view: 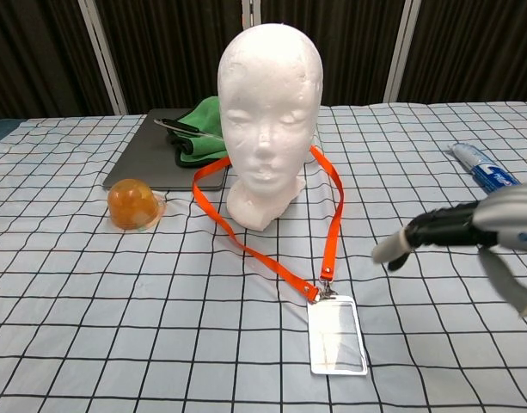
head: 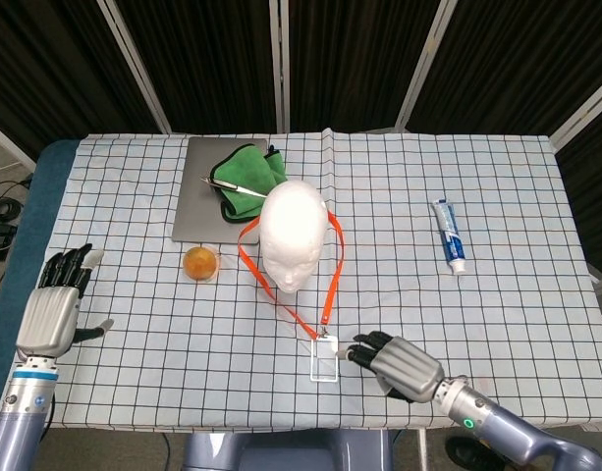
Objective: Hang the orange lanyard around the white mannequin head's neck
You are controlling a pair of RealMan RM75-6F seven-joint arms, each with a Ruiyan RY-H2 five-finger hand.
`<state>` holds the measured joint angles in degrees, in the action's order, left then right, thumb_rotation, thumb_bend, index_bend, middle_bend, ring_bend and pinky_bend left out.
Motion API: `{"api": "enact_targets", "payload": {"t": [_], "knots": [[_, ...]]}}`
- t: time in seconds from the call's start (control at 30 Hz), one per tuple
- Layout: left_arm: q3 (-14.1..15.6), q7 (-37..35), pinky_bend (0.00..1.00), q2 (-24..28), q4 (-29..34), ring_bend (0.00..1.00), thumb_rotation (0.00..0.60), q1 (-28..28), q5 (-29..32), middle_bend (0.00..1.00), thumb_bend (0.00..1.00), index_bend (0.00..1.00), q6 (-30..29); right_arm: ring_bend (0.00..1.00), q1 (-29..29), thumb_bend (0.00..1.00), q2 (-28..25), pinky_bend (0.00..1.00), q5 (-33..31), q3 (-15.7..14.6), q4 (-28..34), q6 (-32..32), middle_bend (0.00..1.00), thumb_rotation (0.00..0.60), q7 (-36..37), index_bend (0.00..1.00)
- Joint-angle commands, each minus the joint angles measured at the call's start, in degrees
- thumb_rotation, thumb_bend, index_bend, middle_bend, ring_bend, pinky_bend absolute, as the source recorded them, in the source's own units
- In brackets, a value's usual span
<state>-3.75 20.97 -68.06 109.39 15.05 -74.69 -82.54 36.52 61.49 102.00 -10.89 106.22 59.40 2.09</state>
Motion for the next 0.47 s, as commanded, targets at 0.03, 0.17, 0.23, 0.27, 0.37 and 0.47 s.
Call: {"api": "enact_targets", "payload": {"t": [0.03, 0.17, 0.23, 0.27, 0.37, 0.47], "knots": [[0.97, -1.35, 0.00, 0.35, -0.39, 0.00, 0.600, -1.00, -1.94, 0.00, 0.10, 0.00, -0.89, 0.13, -7.47, 1.00, -3.66, 0.21, 5.75, -1.01, -7.79, 14.27, 0.20, 0.600, 0.05, 0.17], [2.21, -3.20, 0.00, 0.83, -1.03, 0.00, 0.600, -2.41, -4.10, 0.00, 0.10, 0.00, -2.13, 0.12, -12.90, 0.88, -3.59, 0.17, 5.06, 0.38, -13.03, 24.34, 0.18, 0.600, -0.57, 0.16], [3.16, -4.26, 0.00, 1.12, -1.39, 0.00, 0.600, -3.43, -5.39, 0.00, 0.10, 0.00, -2.93, 0.09, -16.48, 0.69, -2.51, 0.12, 3.17, 1.50, -15.59, 29.94, 0.13, 0.600, -0.06, 0.14], [3.74, -4.84, 0.00, 1.26, -1.65, 0.00, 0.600, -4.00, -6.21, 0.00, 0.10, 0.00, -3.37, 0.06, -18.44, 0.53, -1.59, 0.07, 1.78, 2.12, -16.75, 32.49, 0.09, 0.600, 0.08, 0.11], [4.80, -5.99, 0.00, 1.32, -2.52, 0.00, 0.600, -5.08, -8.00, 0.00, 0.10, 0.00, -4.13, 0.00, -21.87, 0.11, 0.26, 0.00, -1.11, 3.27, -18.01, 35.89, 0.01, 0.600, 0.04, 0.02], [5.80, -7.07, 0.00, 1.14, -3.63, 0.00, 0.600, -6.21, -9.78, 0.00, 0.10, 0.00, -4.98, 0.00, -24.89, 0.00, 0.93, 0.00, -4.77, 3.64, -15.98, 36.68, 0.00, 0.600, -0.49, 0.00]]}}
